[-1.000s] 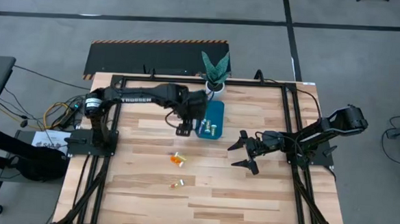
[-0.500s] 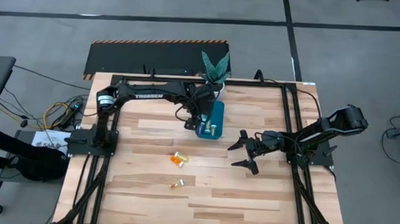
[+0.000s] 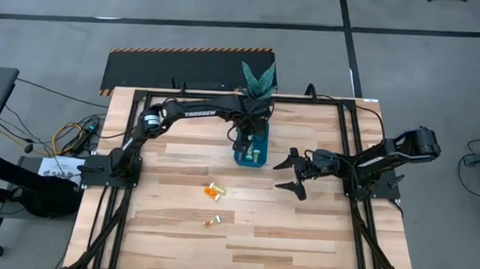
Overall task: Pick and place pill bottles into a basket
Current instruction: Put the blue pill bottle into the bin, then put the bottom yellow pill bottle into the bin
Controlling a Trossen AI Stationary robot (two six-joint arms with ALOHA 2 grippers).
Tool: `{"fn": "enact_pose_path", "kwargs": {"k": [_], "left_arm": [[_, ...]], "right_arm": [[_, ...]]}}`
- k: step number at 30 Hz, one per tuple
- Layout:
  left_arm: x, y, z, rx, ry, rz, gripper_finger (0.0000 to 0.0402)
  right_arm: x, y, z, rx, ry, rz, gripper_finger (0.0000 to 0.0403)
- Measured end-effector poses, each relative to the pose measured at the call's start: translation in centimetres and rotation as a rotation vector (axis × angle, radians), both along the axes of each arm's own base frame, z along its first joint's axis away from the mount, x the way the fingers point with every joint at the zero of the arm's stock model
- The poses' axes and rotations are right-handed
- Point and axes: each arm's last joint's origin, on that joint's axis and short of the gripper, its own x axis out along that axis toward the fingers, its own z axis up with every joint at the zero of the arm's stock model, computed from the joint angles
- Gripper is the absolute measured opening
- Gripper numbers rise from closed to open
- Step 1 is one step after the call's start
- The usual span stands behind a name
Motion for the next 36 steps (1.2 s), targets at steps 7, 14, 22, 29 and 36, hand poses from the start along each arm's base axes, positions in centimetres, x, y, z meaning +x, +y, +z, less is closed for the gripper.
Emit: {"fn": "enact_pose_path", "kwargs": {"k": [7,14,22,29,36], "left_arm": [[0.5,2.4,-0.3,-0.019,-0.018,0.052,0.0279],[0.3,3.1,-0.2,-0.050,-0.029,0.110,0.0279],[0.6,2.7,-1.0,-0.055,-0.006,0.102,0.0292],[1.0,2.8,-2.3,0.035,0.032,0.132,0.0319],[1.1,2.8,-2.3,0.044,0.023,0.127,0.0322]], "right_arm": [[-0.1,-0.4,-0.2,-0.006,0.016,-0.018,0.0327],[-0.1,-0.4,-0.2,-0.023,0.020,-0.012,0.0327],[-0.1,-0.5,-0.2,-0.029,0.019,-0.017,0.0327],[-0.1,-0.5,-0.2,-0.030,0.018,-0.016,0.0327],[-0.1,-0.5,-0.3,-0.030,0.032,-0.016,0.0327]]}}
